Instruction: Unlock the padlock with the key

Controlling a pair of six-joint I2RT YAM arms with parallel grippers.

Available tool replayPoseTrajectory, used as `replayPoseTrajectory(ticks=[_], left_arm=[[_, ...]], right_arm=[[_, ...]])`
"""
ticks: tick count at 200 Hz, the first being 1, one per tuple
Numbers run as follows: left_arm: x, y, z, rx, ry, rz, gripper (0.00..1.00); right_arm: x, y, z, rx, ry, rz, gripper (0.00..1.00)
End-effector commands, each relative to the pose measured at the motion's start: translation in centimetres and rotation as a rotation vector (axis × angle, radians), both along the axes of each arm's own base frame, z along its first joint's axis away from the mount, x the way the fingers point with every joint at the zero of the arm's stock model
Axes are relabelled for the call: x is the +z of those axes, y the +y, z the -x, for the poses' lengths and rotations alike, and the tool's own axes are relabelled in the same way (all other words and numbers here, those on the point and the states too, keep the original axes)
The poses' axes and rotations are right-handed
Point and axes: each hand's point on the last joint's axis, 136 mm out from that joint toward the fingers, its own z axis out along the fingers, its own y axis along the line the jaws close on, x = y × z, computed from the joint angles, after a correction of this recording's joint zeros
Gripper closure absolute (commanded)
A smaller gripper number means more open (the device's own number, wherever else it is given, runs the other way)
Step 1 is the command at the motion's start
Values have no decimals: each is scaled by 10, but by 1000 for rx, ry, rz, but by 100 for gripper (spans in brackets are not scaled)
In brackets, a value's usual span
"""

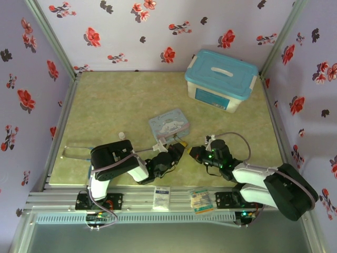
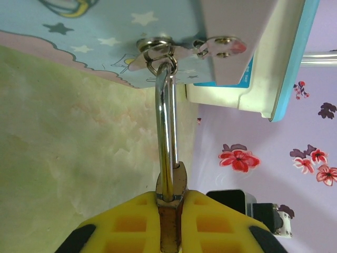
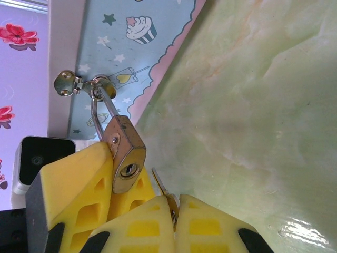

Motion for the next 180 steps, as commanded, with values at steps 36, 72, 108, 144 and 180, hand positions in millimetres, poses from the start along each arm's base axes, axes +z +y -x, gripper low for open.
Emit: replayPoseTrajectory(ticks=[36,72,108,144,180], left_arm=[[29,8,-14,33,-73,42,100],[27,-6,-11,3,-51,69,100],[36,-5,-9,-2,-64,82,100],[23,2,-6,9,-47,54,100],[25,-5,-11,9,-62,51,100]], right_arm=[[9,-5,-2,-21,-38,-7,100],[10,-4,-3,-16,-42,7,100],[9,2,-10,-15,-44,-15,100],[16,-2,-15,-33,-62,-24,100],[11,-8,-8,-26,-50,15,100]])
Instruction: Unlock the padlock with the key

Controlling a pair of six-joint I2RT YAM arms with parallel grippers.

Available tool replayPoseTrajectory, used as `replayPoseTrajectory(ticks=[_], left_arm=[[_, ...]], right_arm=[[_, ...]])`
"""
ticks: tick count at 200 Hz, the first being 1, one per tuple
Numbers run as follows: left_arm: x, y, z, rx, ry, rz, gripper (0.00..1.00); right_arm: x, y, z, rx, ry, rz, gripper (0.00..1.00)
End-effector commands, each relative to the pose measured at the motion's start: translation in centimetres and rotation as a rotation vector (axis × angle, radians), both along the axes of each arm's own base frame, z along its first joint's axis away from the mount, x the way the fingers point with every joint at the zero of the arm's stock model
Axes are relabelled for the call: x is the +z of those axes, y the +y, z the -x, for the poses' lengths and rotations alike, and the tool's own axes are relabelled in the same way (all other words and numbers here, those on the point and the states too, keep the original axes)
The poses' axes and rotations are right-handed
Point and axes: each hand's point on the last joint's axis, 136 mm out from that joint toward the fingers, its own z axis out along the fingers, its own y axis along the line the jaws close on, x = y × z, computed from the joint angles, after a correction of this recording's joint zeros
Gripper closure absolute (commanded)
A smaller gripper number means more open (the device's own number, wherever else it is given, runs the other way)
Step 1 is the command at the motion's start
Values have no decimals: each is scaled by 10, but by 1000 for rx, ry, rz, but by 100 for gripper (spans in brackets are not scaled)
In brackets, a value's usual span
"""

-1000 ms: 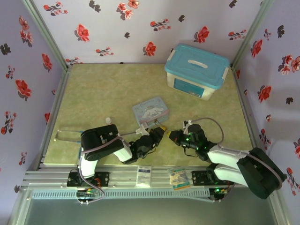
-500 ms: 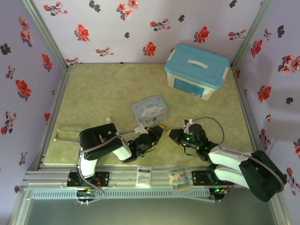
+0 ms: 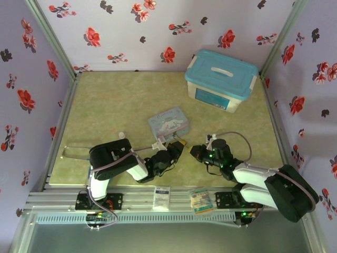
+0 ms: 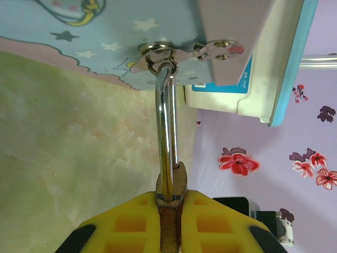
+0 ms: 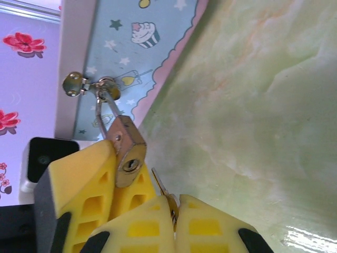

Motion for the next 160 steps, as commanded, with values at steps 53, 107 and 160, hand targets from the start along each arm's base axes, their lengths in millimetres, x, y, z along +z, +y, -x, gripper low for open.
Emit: replayPoseTrajectory(ticks=[53,107,160], left_arm=[[20,-7,-4,6,-45,56,100],[13,-7,-3,4,-39,45,100],[10,-12,-3,-3,-30,48,100]], right_arm=[[3,-1,-3,-3,-27,2,100],[4,0,-3,0,-33,-5,100],[3,-2,-2,-1,-30,11,100]])
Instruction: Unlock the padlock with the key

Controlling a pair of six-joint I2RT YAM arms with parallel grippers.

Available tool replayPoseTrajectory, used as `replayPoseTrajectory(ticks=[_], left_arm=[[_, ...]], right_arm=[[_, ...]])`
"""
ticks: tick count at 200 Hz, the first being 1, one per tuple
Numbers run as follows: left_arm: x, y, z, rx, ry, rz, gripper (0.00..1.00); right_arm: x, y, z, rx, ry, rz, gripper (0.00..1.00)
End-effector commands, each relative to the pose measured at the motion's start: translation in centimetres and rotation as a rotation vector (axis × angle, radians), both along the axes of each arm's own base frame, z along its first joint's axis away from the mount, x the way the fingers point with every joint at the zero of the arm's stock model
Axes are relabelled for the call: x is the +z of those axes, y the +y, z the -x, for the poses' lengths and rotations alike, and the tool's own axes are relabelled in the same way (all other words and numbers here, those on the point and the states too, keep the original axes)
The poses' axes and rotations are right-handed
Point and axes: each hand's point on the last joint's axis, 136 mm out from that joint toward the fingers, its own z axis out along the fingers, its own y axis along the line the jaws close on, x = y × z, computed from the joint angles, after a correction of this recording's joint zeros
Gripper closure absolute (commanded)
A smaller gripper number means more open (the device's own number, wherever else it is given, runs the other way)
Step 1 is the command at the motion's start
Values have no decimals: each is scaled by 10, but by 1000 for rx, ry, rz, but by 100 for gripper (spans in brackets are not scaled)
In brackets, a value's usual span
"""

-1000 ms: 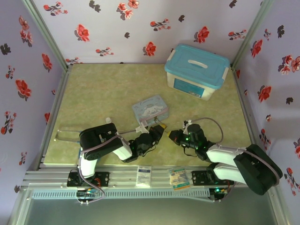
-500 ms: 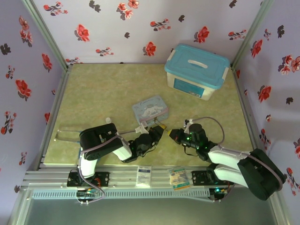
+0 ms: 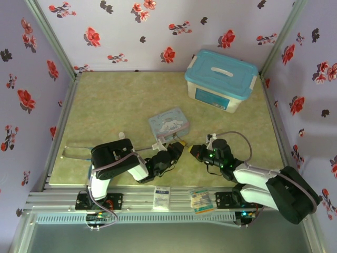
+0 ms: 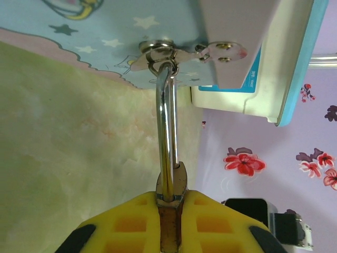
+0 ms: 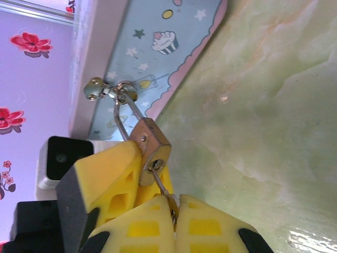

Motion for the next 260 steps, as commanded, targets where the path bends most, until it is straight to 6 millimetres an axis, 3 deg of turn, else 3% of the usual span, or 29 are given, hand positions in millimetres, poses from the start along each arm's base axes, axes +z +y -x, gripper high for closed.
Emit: replayPoseTrajectory(ticks=[1,31,61,100,135,176,197,232,260], left_arm=[[19,-12,-3,-3,-38,67,100],[27,-17,-1,-14,-42,90,100],[31,-3,-7,10,-52,79,100],[27,-19,4,-29,-27,105,100],[39,-31,5,-50,-44,131,100],[43,-33,8,-60,-39,150,100],[38,-34,14,-62,-13,161,100],[48,-38,17,-76,-39,168,100],[40,-38,17,-76,-22,159,100]], right_arm=[[0,-3,-1,-4,-14,15,100],[0,0,-3,-2,-11,7,100],[0,-1,-4,-12,-13,-2,100],[3,-3,-4,-19,-24,3,100],[4,-4,-5,-18,-28,6,100],[3,-12,-10,-53,-24,-9,100],[10,-11,-15,-53,-44,-25,100],[21,-8,-18,-43,-72,-58,100],[22,-8,-14,-36,-77,-74,100]])
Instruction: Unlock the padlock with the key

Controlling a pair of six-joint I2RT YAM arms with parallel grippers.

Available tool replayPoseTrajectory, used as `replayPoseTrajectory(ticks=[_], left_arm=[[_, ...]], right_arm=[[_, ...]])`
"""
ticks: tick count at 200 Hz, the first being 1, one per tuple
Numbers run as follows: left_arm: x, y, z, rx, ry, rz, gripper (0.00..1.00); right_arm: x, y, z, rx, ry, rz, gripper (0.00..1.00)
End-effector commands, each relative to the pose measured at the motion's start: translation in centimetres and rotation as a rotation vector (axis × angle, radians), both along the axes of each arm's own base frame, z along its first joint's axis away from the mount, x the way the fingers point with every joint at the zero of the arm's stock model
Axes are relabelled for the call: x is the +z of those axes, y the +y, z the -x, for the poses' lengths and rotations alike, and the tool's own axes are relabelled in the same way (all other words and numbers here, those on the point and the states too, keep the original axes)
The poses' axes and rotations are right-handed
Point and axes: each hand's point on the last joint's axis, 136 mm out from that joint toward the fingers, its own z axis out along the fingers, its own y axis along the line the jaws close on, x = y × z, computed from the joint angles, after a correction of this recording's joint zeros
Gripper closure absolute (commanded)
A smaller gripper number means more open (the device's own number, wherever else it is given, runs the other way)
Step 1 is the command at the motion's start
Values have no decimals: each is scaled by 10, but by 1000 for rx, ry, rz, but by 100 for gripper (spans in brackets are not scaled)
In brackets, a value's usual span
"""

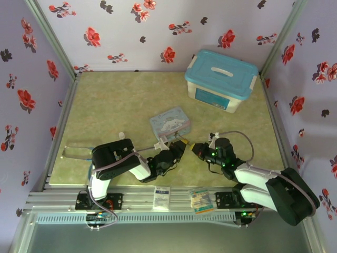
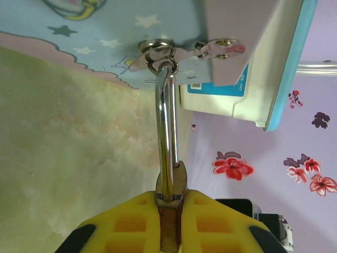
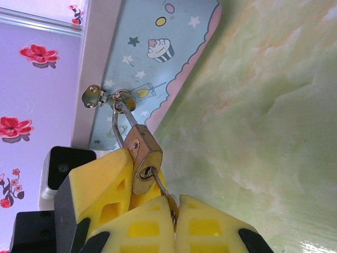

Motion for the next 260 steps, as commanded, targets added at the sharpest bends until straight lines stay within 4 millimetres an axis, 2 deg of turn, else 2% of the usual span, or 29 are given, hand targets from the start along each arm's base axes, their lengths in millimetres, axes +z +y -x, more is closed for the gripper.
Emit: replayPoseTrajectory(ticks=[1,67,101,146,159,182,193,219,240,260], left_arm=[[29,-26,18,-88,-31,110,100],[18,-36,16,-100,1,119,100],[28,-40,20,-125,-19,128,100],[31,-47,31,-180,2,151,100],[32,-48,34,-196,-9,142,100],[20,-44,36,-195,19,129,100],[16,-41,37,-195,22,119,100],[20,-36,38,-192,10,111,100],[21,-27,33,-174,6,105,100],[21,-21,29,-165,-4,93,100]], right_arm=[[18,1,-6,-10,-74,-49,100],[24,1,-2,4,-82,-53,100],[17,1,-3,10,-68,-29,100],[26,16,-10,103,-111,-26,100],[39,21,-12,132,-162,-74,100],[68,35,-12,196,-219,-184,100],[74,40,-15,208,-217,-206,100],[65,39,-24,172,-161,-220,100],[46,37,-30,88,8,-270,100],[53,35,-31,45,30,-373,100]])
